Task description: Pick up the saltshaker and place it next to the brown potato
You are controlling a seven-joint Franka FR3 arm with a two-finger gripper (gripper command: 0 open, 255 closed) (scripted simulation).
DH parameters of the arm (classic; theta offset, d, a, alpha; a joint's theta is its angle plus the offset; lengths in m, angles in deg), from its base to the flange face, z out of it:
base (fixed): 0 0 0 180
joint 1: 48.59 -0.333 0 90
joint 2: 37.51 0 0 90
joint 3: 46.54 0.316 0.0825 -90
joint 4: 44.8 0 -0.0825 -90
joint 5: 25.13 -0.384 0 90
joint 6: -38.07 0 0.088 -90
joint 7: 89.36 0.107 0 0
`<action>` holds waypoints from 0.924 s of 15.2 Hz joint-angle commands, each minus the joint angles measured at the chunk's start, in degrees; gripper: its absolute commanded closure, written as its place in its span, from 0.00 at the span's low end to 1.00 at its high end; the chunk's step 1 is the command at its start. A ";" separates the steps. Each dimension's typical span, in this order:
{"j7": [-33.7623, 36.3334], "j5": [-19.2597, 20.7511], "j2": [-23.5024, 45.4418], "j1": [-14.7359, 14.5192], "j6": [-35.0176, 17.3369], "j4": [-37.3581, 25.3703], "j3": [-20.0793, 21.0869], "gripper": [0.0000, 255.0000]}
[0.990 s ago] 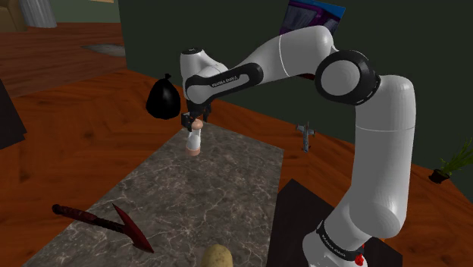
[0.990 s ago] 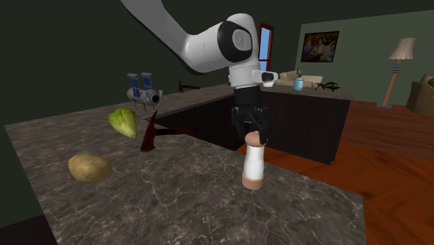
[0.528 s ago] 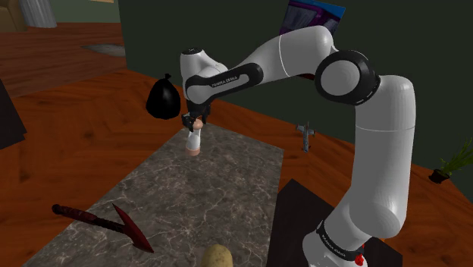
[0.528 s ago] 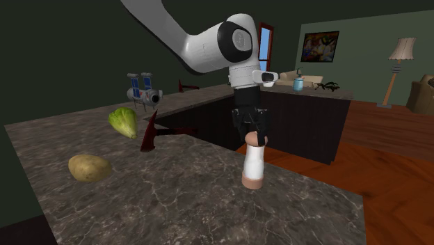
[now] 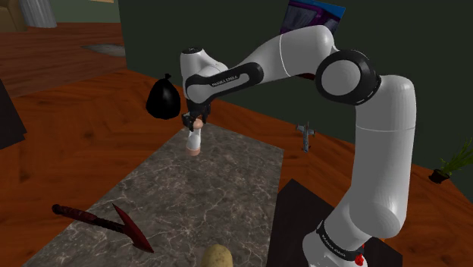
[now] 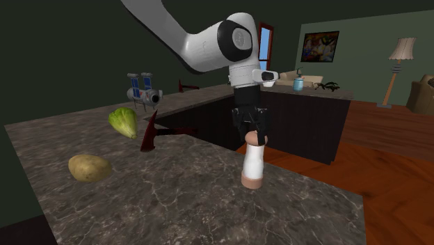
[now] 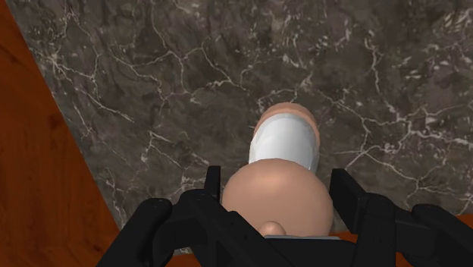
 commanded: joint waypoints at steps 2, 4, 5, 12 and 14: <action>-0.49 -0.36 -0.80 0.04 1.48 -0.75 0.16 1.00; -0.86 -0.64 -1.43 0.07 2.67 -1.37 0.27 1.00; -1.05 -0.77 -1.73 0.08 3.28 -1.71 0.32 1.00; -2.32 -1.62 -3.52 0.10 7.66 -4.45 0.63 1.00; -2.67 -1.83 -3.94 0.09 8.95 -5.37 0.71 1.00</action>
